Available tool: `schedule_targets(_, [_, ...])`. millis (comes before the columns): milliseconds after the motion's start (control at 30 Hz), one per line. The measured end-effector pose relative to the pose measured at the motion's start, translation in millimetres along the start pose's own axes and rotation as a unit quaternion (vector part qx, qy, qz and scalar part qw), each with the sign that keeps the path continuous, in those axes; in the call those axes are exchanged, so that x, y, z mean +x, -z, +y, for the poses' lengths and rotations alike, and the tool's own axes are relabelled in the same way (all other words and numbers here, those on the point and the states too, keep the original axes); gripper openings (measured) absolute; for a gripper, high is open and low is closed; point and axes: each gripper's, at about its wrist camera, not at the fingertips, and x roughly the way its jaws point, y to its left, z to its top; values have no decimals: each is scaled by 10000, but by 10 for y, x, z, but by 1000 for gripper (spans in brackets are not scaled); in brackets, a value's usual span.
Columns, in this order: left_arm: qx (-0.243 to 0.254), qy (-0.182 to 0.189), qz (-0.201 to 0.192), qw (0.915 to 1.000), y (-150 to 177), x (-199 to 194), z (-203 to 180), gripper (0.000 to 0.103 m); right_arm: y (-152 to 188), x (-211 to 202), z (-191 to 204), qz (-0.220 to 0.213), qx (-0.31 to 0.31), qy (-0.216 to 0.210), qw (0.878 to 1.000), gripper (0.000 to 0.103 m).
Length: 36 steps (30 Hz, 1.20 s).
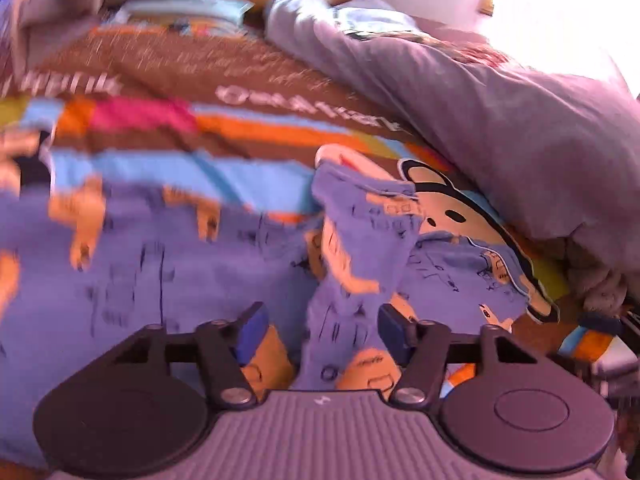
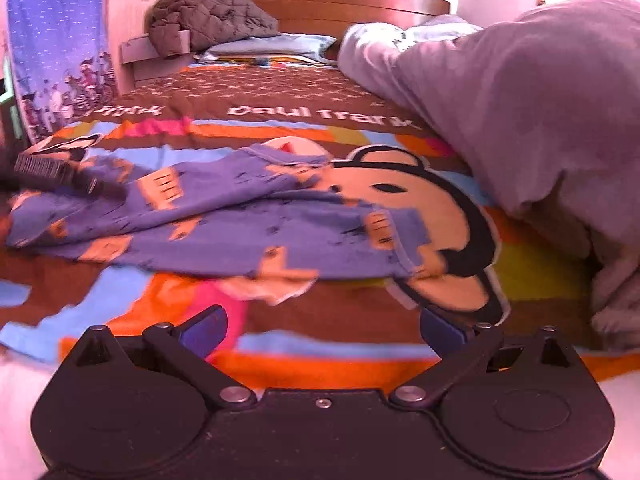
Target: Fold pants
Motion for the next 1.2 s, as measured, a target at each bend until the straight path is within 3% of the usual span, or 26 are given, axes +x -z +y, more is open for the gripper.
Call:
schedule_targets(67, [-476, 198, -46, 9987, 8, -5, 159, 51, -166, 86, -113, -1, 73, 33, 10000, 102])
schedule_targets(167, [-1112, 520, -32, 9924, 12, -37, 428, 32, -585, 349, -201, 173, 369, -321, 9987, 95])
schedule_targets(300, [-1415, 791, -19, 9868, 54, -6, 578, 27, -1243, 885, 103, 658, 377, -1147, 9905, 88])
schedule_targets(433, [-1234, 998, 16, 9873, 55, 31, 542, 27, -1808, 1522, 599, 1320, 331, -1500, 9793, 81])
schedule_targets(533, [-1072, 1083, 110, 9883, 39, 69, 458, 27, -2081, 1938, 940, 1689, 123, -1186, 9784, 78])
schedule_targets(633, [-942, 1034, 208, 9899, 13, 119, 397, 27, -2214, 2234, 1102, 2136, 295, -790, 9733, 77])
schedule_targets(667, [-933, 1014, 215, 9902, 9, 124, 391, 25, -2242, 2317, 1129, 2262, 327, -672, 9712, 73])
schedule_targets(800, [-897, 876, 234, 9918, -5, 124, 364, 15, -2212, 2537, 1132, 2636, 450, -133, 9635, 38])
schedule_targets(867, [-865, 794, 234, 9928, -11, 102, 343, 12, -2161, 2581, 1101, 2619, 489, -137, 9638, 35])
schedule_targets(933, [-777, 735, 217, 9940, -14, 92, 318, 11, -2138, 2549, 1022, 2418, 708, -250, 9674, 17])
schedule_targets(967, [-702, 721, 189, 9947, -17, 71, 294, 11, -2129, 2506, 952, 2284, 891, -362, 9688, 1])
schedule_targets(1200, [-99, 497, 12, 9987, -2, -71, 22, 8, -2123, 1854, 456, 1341, 1421, -765, 9777, 0])
